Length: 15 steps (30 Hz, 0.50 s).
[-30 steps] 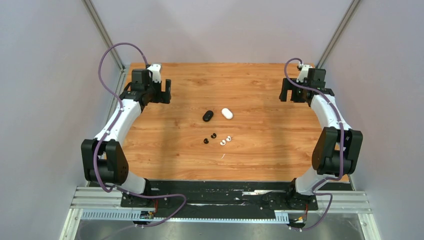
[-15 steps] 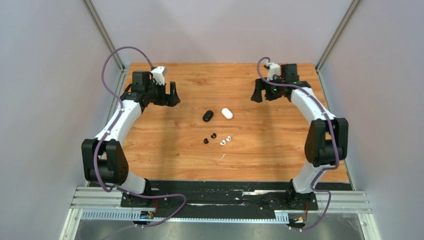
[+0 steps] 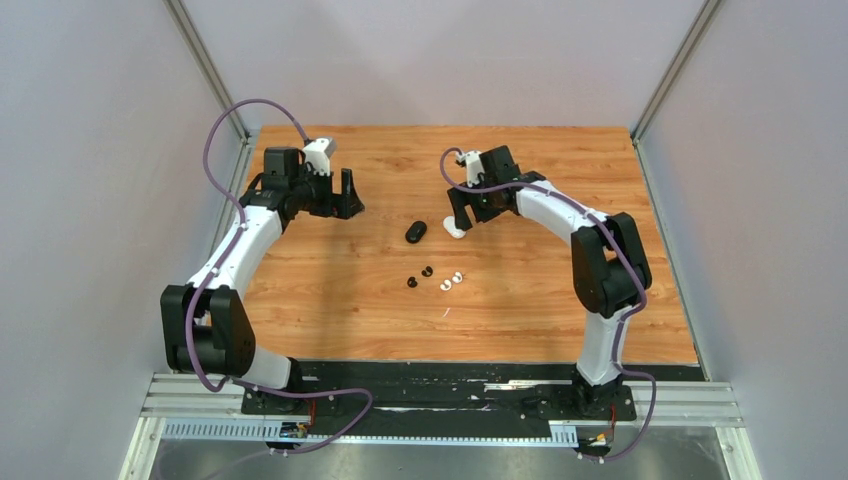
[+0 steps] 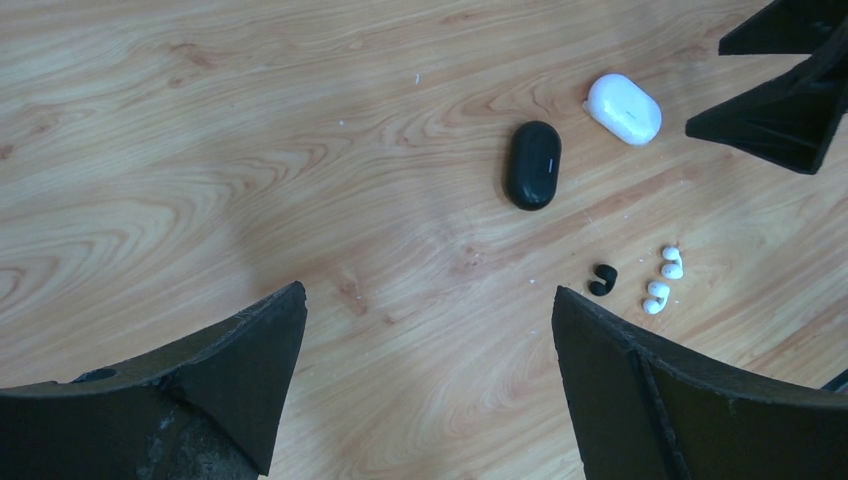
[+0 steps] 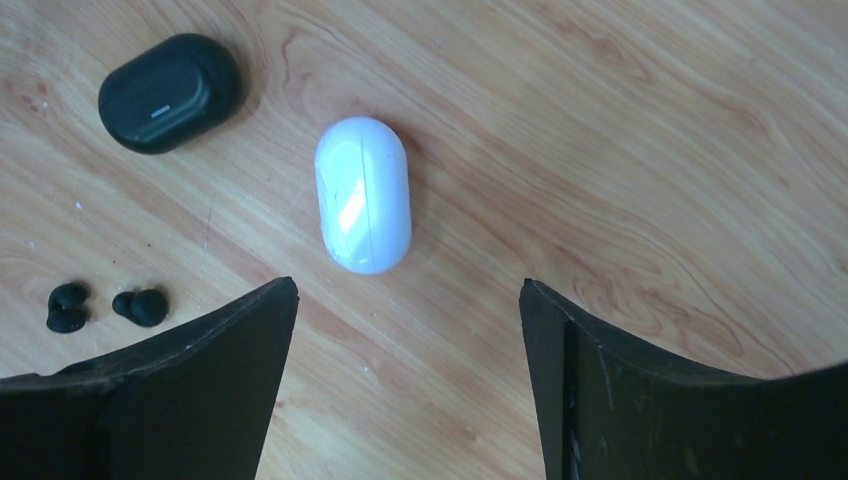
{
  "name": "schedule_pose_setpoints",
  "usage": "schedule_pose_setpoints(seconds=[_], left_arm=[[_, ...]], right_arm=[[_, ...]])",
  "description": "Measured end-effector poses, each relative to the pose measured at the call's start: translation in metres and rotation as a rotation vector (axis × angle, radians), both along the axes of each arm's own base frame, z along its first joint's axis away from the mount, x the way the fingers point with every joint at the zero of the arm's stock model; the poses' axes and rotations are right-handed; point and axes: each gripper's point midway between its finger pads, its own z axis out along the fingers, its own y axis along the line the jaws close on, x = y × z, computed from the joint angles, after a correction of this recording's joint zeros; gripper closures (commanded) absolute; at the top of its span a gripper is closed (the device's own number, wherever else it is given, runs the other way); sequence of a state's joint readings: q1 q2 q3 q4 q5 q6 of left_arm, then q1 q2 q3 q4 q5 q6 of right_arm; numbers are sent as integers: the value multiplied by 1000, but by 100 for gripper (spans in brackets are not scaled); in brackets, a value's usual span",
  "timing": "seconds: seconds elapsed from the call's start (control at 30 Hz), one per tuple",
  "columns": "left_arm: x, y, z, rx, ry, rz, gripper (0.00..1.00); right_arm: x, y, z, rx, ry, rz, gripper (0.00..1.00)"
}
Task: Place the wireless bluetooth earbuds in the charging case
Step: Pick up the charging case at the center of the board.
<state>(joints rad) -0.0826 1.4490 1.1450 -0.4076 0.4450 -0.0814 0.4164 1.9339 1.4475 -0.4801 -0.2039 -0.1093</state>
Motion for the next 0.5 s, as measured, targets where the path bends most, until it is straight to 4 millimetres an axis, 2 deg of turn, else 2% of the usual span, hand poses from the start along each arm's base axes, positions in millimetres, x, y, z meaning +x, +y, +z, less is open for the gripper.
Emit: schedule_pose_setpoints(seconds=[0.1, 0.33, 0.5], left_arm=[[0, 0, 0, -1, 0, 0, 2], [0, 0, -1, -1, 2, 2, 2], [-1, 0, -2, -2, 6, 3, 2]], right_arm=[[6, 9, -7, -15, -11, 14, 27], [6, 16, -28, -58, 6, 39, 27], [4, 19, -32, -68, 9, 50, 28]])
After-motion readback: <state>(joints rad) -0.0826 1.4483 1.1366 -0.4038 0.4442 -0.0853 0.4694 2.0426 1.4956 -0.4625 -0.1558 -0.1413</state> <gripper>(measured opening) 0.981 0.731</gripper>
